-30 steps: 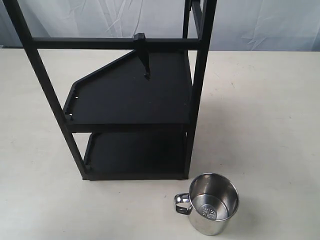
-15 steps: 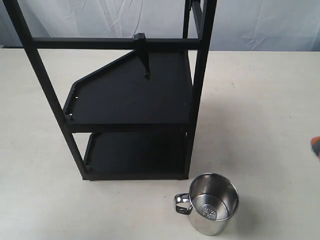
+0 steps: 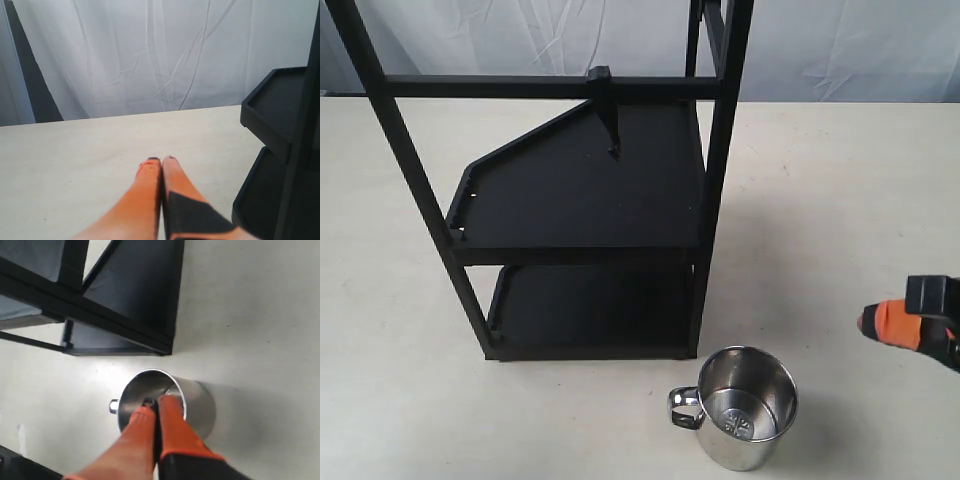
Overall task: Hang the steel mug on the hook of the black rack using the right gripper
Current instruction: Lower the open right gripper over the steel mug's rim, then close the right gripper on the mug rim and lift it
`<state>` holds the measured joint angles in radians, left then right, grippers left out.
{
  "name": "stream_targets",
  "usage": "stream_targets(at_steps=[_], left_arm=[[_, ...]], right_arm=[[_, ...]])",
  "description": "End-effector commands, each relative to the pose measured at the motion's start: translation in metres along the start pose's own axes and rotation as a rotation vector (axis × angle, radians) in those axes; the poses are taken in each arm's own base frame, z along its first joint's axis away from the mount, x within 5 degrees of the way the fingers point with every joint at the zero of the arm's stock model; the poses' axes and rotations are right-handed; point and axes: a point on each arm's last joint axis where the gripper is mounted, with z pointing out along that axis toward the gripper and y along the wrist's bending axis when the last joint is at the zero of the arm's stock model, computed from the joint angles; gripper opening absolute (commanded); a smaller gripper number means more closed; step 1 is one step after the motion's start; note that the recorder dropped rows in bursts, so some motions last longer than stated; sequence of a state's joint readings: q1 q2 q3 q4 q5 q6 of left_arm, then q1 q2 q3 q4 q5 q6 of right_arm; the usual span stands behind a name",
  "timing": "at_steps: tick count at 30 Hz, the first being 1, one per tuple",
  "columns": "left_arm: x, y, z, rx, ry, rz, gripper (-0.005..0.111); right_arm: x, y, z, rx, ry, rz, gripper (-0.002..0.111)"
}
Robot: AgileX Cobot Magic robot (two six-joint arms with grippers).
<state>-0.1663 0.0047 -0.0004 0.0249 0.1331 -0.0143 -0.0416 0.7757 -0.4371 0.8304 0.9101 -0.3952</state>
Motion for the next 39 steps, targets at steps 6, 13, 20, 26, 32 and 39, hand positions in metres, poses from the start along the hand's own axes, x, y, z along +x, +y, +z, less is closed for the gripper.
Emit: stream_targets(at_steps=[6, 13, 20, 26, 32, 39], left_arm=[[-0.001, 0.0, 0.0, 0.004, -0.01, 0.002, 0.002], [-0.001, 0.0, 0.0, 0.004, -0.01, 0.002, 0.002], [-0.001, 0.0, 0.0, 0.004, -0.01, 0.002, 0.002], [-0.001, 0.0, 0.0, 0.004, -0.01, 0.002, 0.002], [-0.001, 0.0, 0.0, 0.004, -0.01, 0.002, 0.002], [-0.001, 0.0, 0.0, 0.004, -0.01, 0.002, 0.002]], right_arm=[[-0.027, 0.0, 0.016, 0.091, 0.244, -0.069, -0.001], [-0.023, 0.017, 0.036, 0.073, 0.264, -0.272, -0.001], [-0.015, 0.014, 0.05, 0.323, 0.379, -0.346, -0.001], [-0.018, 0.037, 0.063, 0.266, 0.338, -0.435, -0.001], [-0.015, 0.037, 0.076, 0.275, 0.38, -0.485, -0.001], [-0.012, 0.033, 0.089, 0.285, 0.437, -0.447, 0.026]])
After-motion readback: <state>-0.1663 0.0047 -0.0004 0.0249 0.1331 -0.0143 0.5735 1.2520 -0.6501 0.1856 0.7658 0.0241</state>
